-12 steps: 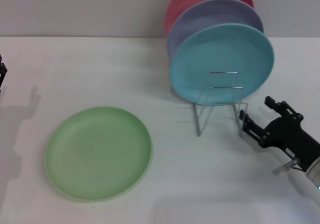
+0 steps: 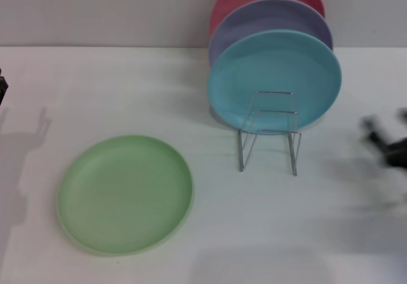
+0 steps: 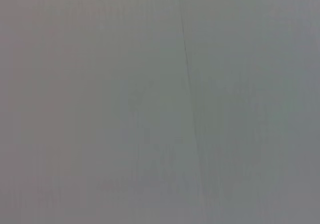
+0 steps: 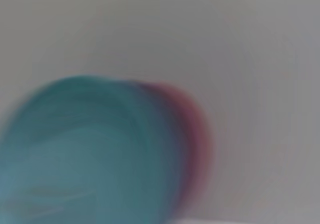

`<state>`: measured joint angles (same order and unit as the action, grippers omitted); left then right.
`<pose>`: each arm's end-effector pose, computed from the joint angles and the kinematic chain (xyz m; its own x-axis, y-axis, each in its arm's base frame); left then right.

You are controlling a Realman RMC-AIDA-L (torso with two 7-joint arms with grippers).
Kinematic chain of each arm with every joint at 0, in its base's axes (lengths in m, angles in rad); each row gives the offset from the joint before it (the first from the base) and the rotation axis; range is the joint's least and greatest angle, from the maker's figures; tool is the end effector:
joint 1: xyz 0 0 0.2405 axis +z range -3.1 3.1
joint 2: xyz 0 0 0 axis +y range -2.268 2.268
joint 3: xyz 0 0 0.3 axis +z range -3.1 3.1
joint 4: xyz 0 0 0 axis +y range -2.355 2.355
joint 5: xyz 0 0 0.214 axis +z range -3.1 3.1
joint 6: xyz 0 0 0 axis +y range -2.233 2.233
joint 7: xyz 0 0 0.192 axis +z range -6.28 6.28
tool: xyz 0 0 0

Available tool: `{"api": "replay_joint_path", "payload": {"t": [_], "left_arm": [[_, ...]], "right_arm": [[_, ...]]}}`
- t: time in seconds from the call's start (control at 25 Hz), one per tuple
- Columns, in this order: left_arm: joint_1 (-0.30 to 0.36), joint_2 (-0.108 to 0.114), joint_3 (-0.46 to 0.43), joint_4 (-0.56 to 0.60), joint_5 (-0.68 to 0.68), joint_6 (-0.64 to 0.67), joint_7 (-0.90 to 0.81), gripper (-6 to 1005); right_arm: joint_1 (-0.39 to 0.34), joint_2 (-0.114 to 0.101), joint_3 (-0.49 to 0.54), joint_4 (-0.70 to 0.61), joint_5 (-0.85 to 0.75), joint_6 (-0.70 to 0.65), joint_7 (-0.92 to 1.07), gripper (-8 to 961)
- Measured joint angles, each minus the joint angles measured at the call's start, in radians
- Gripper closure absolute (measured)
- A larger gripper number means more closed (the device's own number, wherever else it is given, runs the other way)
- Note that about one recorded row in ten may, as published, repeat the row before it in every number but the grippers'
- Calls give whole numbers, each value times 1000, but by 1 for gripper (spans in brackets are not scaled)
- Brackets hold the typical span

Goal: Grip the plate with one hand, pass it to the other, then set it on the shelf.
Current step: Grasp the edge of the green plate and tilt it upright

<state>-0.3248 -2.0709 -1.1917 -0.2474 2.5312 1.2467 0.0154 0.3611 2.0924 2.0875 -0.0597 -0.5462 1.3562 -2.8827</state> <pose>-0.3742 0.3745 0.0024 0.7812 -0.1679 0.6013 0.6122 0.0172 -0.7905 0.3898 0.3333 -0.0520 0.7130 -0.0106 -0.7011 -0.6861 -0.2167 -0.6945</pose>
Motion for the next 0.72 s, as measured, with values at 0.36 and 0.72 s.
{"api": "replay_joint_path", "payload": {"t": [0.36, 0.72], "left_arm": [[21, 18, 119, -120, 94, -102, 11, 199], [233, 78, -38, -1045, 270, -1153, 92, 198]], "right_arm": [[-63, 0, 139, 34, 250, 57, 3, 187], [-50, -1, 136, 45, 247, 43, 2, 187]]}}
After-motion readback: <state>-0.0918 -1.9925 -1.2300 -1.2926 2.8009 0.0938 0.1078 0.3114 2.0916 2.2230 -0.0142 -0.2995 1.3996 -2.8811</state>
